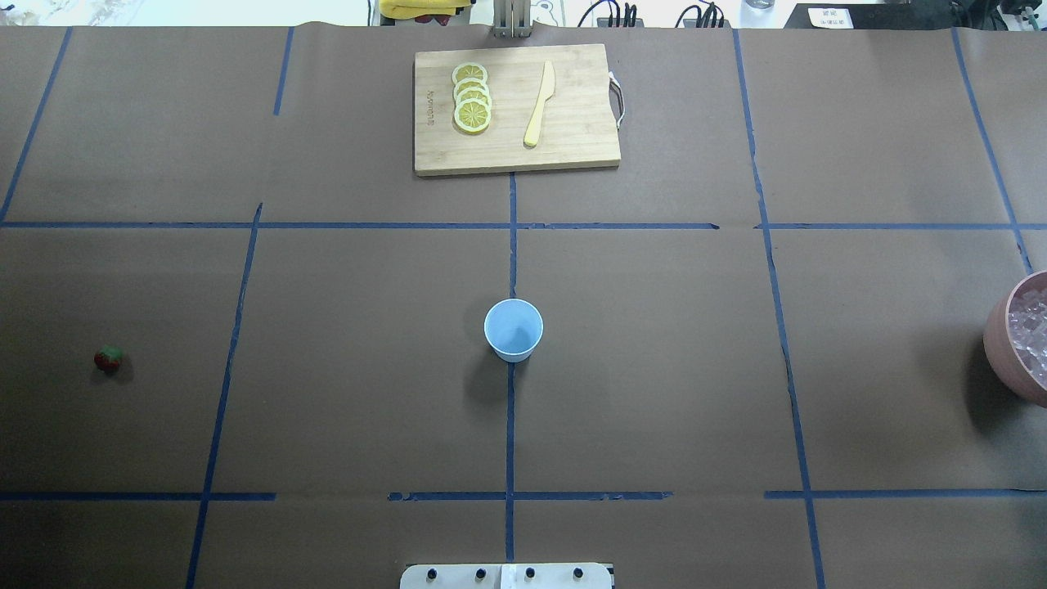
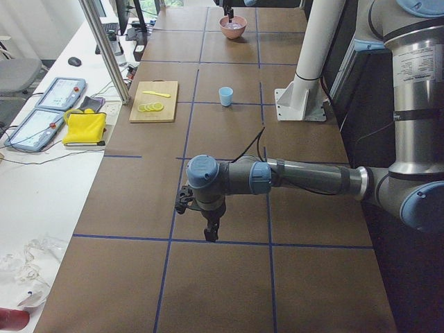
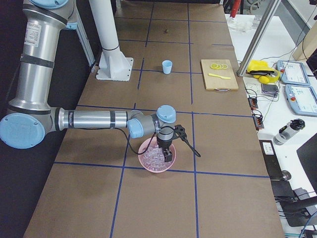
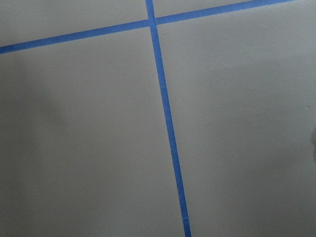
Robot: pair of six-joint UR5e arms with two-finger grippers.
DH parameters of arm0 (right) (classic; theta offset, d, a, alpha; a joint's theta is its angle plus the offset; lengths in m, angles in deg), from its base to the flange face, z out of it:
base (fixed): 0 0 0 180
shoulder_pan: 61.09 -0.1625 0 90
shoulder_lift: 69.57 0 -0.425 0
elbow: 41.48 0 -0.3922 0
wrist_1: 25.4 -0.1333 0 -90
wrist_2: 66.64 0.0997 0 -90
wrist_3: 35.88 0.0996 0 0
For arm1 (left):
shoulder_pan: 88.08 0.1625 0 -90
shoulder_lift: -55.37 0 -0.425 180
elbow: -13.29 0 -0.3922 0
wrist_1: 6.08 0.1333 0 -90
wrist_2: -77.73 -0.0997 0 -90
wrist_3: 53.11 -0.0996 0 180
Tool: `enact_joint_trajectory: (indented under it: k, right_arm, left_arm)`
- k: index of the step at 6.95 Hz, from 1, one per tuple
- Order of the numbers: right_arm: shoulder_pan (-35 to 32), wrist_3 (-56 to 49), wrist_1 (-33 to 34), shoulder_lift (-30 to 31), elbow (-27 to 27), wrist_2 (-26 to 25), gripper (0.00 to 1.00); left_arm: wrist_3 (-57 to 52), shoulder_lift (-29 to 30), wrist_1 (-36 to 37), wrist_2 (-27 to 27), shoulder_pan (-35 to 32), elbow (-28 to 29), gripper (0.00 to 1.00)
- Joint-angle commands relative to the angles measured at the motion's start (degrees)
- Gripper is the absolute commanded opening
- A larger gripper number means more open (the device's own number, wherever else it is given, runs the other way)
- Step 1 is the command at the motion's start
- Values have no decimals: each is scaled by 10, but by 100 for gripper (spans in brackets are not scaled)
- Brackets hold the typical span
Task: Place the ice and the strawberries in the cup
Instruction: 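Grasp an ice cube from the pink bowl with the right gripper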
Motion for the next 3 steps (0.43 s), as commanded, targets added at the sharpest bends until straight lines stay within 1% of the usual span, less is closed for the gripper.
enact_joint_trajectory:
  k: [1, 3]
  right_arm:
    - [7, -1, 1, 0, 2, 0, 90]
    - [14, -1, 1, 0, 5, -2, 88]
  left_arm:
    - [0, 0, 0, 0, -1, -1, 100]
    - [0, 0, -1, 0, -1, 0, 100]
